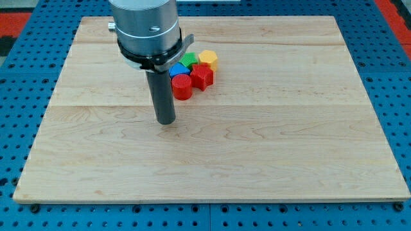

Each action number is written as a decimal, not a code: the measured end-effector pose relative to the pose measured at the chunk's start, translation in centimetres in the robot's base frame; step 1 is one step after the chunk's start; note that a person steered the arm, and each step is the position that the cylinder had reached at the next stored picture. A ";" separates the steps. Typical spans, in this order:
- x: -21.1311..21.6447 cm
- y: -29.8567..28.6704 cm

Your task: Separate red and green stars away from the group

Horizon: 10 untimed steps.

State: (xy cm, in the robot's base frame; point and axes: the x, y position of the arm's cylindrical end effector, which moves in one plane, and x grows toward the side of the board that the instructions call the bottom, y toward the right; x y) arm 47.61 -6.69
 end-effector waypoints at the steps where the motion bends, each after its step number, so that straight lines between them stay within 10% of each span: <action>1: 0.0 0.0; 8: -7.0 4.3; 10: -11.9 16.2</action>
State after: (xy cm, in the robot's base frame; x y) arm 35.73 9.48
